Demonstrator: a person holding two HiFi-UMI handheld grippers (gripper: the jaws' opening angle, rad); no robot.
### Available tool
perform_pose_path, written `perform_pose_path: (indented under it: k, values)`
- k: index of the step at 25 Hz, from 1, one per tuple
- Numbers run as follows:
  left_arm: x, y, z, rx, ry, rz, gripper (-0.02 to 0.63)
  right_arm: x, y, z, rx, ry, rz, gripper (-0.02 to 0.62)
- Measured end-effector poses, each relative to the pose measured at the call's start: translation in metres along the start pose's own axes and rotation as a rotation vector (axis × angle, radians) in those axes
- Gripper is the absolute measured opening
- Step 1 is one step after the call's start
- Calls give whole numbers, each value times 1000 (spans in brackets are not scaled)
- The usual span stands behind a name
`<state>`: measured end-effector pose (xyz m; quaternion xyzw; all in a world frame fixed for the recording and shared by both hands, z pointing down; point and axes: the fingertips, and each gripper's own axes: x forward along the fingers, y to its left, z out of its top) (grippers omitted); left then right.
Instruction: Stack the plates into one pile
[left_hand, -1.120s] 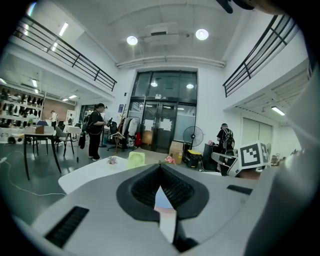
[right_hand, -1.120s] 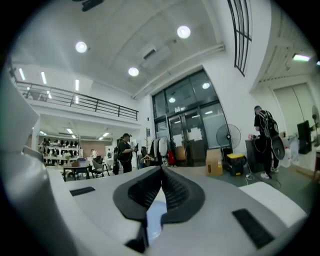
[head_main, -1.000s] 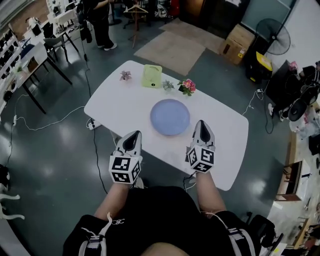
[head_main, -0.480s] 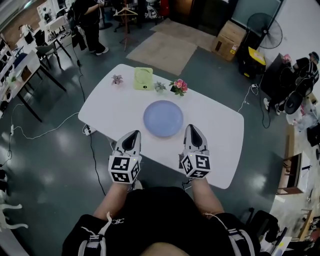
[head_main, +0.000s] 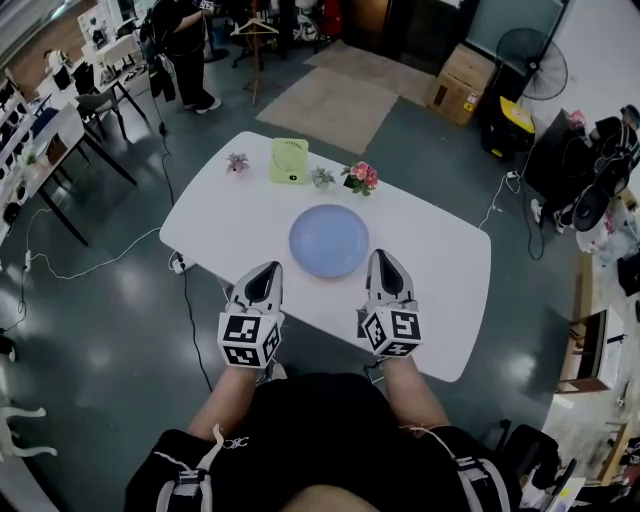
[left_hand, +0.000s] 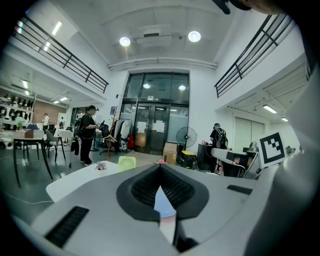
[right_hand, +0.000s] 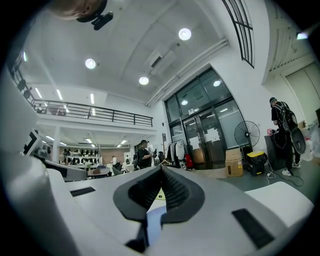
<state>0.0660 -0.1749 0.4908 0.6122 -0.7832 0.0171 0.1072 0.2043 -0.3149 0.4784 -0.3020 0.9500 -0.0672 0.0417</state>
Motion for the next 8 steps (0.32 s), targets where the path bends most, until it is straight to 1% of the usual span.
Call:
perform_pose_path:
  k: [8]
  values:
    - [3, -2, 1, -8, -5, -9, 12, 2, 3, -9, -9, 36, 22, 14]
